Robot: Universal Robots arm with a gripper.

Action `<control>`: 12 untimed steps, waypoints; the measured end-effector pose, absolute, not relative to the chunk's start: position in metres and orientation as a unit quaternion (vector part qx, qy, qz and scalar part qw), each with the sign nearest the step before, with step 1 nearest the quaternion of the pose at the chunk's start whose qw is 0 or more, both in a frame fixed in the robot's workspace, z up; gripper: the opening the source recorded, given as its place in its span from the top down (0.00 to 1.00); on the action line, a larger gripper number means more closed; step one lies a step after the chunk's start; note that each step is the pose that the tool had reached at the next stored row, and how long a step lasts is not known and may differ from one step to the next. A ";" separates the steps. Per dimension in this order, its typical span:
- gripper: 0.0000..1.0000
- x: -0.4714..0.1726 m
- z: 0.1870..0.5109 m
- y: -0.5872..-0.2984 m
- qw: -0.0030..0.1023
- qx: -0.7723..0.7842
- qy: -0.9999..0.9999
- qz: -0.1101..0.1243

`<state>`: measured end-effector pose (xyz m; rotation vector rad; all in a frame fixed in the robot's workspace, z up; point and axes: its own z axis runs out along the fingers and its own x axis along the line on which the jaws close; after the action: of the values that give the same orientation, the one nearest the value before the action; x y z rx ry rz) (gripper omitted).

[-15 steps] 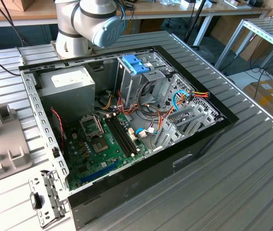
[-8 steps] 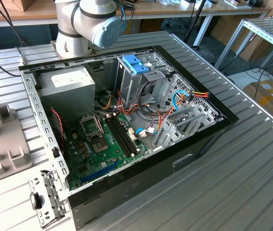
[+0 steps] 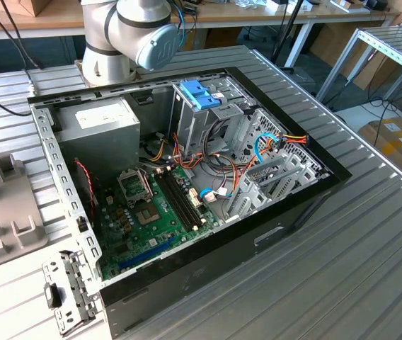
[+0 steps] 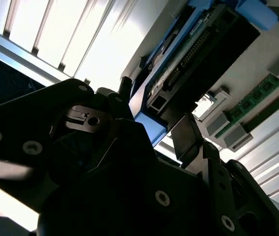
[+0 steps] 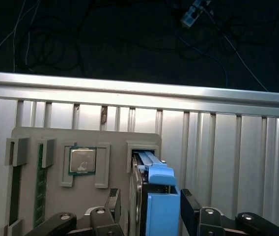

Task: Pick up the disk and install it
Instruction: 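Pick up the disk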

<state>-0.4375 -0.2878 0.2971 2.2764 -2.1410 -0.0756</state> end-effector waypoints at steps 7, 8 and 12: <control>0.40 -0.437 0.297 -0.288 -0.006 0.729 -0.685 -0.010; 0.40 -0.438 0.297 -0.288 -0.006 0.729 -0.685 -0.010; 0.40 -0.439 0.296 -0.288 -0.006 0.729 -0.685 -0.010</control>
<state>-0.4386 -0.2878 0.2956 2.2974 -2.1597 -0.0306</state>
